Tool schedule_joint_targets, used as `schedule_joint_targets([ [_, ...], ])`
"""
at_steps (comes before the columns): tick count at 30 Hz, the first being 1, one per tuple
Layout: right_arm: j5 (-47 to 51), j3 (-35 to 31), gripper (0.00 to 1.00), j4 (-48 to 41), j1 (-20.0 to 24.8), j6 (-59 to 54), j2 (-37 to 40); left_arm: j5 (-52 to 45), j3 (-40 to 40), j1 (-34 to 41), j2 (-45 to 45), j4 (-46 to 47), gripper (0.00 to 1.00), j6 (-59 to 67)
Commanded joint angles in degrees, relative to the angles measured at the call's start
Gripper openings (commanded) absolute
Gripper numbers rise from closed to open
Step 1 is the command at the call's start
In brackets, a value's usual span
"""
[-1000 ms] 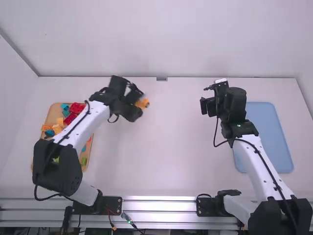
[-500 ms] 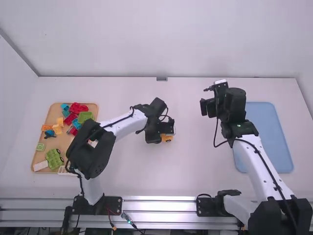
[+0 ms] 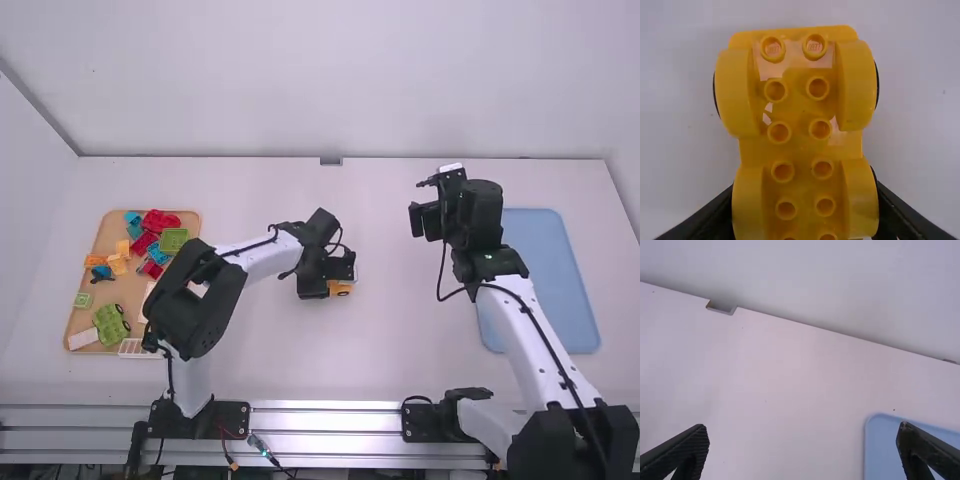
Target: Assemble lego blocks to make yellow taxi
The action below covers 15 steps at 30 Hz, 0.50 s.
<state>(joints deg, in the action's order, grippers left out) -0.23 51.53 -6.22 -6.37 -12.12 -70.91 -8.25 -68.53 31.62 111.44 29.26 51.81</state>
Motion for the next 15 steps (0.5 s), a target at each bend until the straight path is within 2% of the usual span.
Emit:
schedule_joint_targets([
  [1,0.09,2.14,0.99,-0.02,0.00,0.31,-0.24,0.81,0.07,-0.22,0.74,0.39,0.99,0.07],
  [9,0.07,2.14,0.99,0.20,-0.04,0.28,-0.24,-0.79,-6.69,-1.40,0.31,5.90,0.99,-4.63],
  [15,0.09,2.14,0.99,0.46,0.00,0.26,-0.24,-0.85,-17.99,-6.08,-1.57,15.12,0.99,-11.82],
])
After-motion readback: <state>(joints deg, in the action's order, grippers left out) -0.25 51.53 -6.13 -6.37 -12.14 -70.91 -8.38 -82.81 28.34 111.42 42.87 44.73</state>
